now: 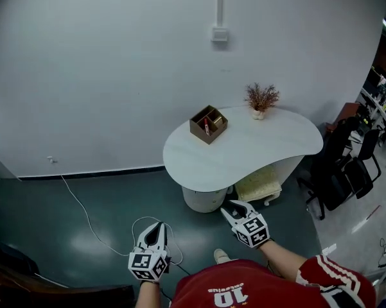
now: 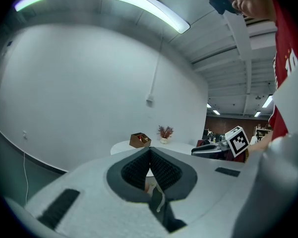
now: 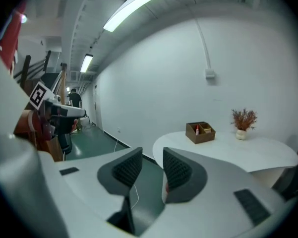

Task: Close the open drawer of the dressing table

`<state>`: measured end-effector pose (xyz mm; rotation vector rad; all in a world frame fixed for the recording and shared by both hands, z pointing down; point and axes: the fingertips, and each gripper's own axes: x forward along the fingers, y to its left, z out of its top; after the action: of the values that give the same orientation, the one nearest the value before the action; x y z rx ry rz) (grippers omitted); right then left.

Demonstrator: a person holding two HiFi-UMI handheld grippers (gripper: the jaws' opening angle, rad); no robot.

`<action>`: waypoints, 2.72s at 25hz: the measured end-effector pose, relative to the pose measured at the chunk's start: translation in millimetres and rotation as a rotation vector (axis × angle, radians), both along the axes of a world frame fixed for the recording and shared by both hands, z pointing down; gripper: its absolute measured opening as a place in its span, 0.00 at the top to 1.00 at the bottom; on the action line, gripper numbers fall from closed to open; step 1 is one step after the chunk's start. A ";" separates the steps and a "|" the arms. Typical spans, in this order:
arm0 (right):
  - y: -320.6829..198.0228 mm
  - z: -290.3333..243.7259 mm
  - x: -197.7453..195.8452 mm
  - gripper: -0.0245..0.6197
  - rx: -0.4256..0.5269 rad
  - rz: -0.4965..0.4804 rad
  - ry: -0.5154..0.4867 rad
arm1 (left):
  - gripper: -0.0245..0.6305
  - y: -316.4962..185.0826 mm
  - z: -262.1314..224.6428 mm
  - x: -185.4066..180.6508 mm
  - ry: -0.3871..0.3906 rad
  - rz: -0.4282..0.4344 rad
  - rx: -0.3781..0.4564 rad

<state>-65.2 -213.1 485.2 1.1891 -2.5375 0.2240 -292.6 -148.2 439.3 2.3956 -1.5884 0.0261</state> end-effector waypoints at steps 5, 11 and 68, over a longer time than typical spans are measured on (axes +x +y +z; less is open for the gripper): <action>12.7 -65.9 21.9 0.77 0.102 0.073 -0.084 | 0.96 9.6 -39.2 -3.9 -0.002 0.008 0.087; 31.5 -136.1 51.5 0.77 0.209 0.149 -0.171 | 0.96 14.5 -84.0 -16.0 0.018 -0.023 0.169; 148.4 -216.1 62.6 0.96 0.416 0.254 -0.210 | 0.96 101.7 -166.1 29.9 -0.017 0.094 0.376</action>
<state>-2.6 -64.7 269.1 1.7287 -2.6897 -0.1393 -262.7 -46.6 273.2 2.7550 -1.6060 -0.2572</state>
